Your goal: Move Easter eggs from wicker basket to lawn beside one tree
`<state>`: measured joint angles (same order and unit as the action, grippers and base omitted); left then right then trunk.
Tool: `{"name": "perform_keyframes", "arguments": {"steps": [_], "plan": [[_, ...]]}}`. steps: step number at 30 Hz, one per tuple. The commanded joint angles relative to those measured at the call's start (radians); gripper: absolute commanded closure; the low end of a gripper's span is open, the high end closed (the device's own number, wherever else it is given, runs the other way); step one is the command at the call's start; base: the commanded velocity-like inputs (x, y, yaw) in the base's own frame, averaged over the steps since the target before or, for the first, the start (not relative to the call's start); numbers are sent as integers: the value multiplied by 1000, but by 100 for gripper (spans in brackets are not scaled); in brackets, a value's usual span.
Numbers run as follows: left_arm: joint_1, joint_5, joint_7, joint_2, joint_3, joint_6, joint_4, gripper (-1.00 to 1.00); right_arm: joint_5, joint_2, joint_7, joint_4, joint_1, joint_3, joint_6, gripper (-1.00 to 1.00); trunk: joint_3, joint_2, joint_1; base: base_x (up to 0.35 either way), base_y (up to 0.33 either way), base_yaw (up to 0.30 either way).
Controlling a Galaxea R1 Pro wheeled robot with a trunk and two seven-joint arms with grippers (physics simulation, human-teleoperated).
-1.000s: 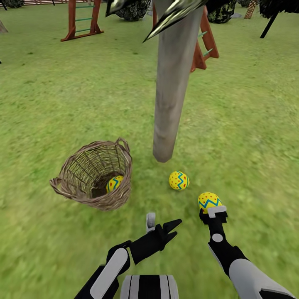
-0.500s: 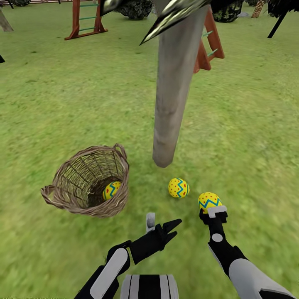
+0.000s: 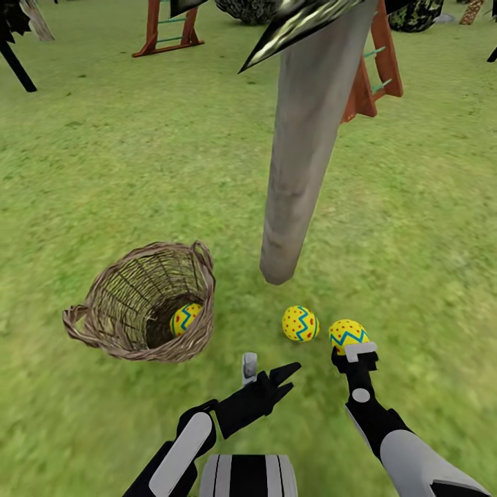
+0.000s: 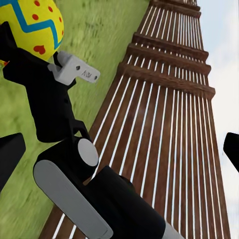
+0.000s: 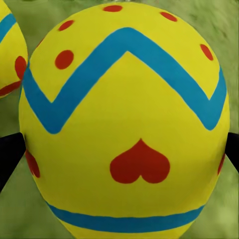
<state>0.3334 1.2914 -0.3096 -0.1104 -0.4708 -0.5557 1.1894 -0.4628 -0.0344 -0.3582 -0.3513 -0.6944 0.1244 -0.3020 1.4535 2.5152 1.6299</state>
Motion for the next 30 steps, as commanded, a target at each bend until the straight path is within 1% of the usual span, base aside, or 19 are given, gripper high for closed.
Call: {"name": "perform_keyframes", "arguments": {"steps": [1, 7, 11, 15, 23, 30], "plan": [[0, 6, 0, 0, 0, -5, -1, -100, -10, 1, -1, 1, -1, 8, -5, 100, 1, 0, 0, 1, -1, 125], [1, 5, 0, 0, 0, -4, -1, -100, -8, -1, 0, -1, -1, 8, -2, 100, 2, 0, 0, 0, 0, 14], [1, 2, 0, -1, 0, -4, -1, -100, -8, -1, 1, -1, -1, 9, -4, 100, 17, 1, 2, 0, 0, 0], [1, 6, -1, 0, 0, -4, -1, -100, -8, -1, 1, 0, -1, 9, -5, 100, 17, 1, 2, 4, 0, 0], [0, 6, 0, 0, 0, -4, -2, -100, -9, -1, 1, 0, -1, 8, -5, 100, 17, 1, 2, 290, 0, 0], [0, 4, -2, 0, 0, -4, -1, -100, -10, -1, 1, 0, -1, 8, -5, 100, 17, 1, 2, 28, 0, 0]]}}
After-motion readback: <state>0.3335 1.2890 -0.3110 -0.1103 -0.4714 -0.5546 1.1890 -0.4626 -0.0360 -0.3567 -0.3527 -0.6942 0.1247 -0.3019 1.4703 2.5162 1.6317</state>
